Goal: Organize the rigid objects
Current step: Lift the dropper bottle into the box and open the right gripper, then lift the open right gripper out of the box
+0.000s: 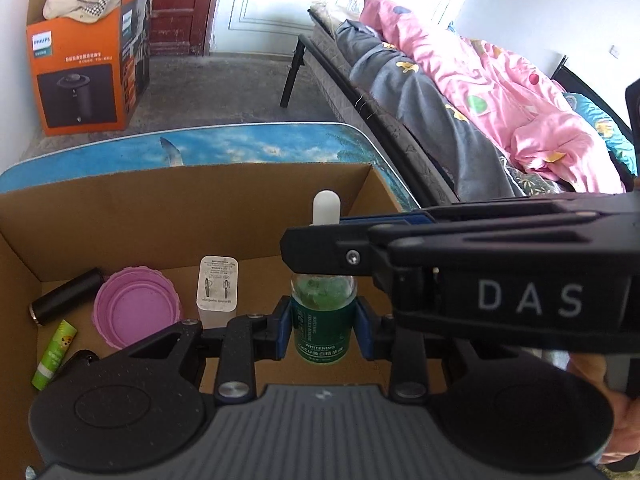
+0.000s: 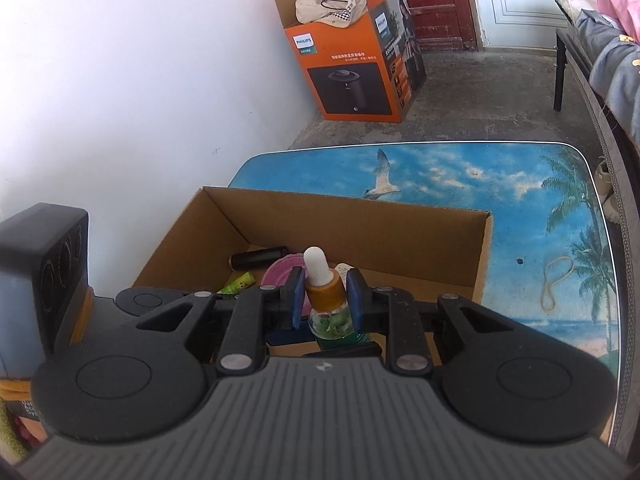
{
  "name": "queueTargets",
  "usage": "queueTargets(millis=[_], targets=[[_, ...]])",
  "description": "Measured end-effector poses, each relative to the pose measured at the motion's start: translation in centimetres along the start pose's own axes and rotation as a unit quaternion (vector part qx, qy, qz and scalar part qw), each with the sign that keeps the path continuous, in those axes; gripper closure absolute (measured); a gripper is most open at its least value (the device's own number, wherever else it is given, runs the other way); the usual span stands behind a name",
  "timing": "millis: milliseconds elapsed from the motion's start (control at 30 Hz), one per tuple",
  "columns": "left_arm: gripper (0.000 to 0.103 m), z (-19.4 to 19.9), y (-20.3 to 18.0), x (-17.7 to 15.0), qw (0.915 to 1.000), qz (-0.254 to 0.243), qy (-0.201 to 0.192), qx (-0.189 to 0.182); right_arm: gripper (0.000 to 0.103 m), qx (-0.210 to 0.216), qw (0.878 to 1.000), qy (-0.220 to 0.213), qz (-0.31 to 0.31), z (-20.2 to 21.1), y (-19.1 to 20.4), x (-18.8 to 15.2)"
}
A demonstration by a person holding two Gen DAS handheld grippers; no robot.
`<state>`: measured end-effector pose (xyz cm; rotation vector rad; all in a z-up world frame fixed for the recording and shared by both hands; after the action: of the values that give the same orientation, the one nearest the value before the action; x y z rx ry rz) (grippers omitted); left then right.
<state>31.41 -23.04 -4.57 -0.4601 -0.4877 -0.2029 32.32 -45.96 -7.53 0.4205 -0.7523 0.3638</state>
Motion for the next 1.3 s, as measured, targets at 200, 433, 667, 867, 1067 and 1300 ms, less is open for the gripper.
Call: queueTargets(millis=[200,433,667,867,1067,1300], targets=[[0.07,-1.9,0.5,0.9,0.9993,0.021,0.03,0.005,0.082,-0.021,0.999,0.02,0.02,-2.3,-1.4,-0.4],[0.069,-3.0,0.2,0.5,0.9983,0.024,0.053,-0.005,0.082,-0.042,0.998,0.041,0.037,-4.0,-3.1,-1.0],[0.067,-2.7,0.0,0.5,0.9987,0.018,0.047,0.001,0.079,-0.062,0.995,0.047,0.062,-4.2,-3.0,-0.7],[0.064,-0.5,-0.2,0.5,0.9996,0.009,0.024,0.01,0.079,-0.065,0.997,0.033,0.04,-3.0,-3.4,0.1],[0.046,5.1,-1.4,-0.1,0.9993,-0.022,-0.031,0.001,0.079,-0.043,0.998,-0.034,0.004,2.9,-1.6,0.5],[0.018,13.4,-0.9,-4.7,0.9936,-0.059,-0.096,-0.012,0.075,0.013,0.99,-0.131,-0.04,11.9,3.0,-2.9]])
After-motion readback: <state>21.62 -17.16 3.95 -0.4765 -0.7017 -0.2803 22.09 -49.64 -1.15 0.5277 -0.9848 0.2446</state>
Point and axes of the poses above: each gripper's, at about its wrist camera, not at the fingertips, and z roughly against the way its jaws point, y to its left, x to its top, the point moved 8 cm from there along -z, roughly the way its jaws point, and after that the axes turned 12 degrees about z, right-handed, at the moved point
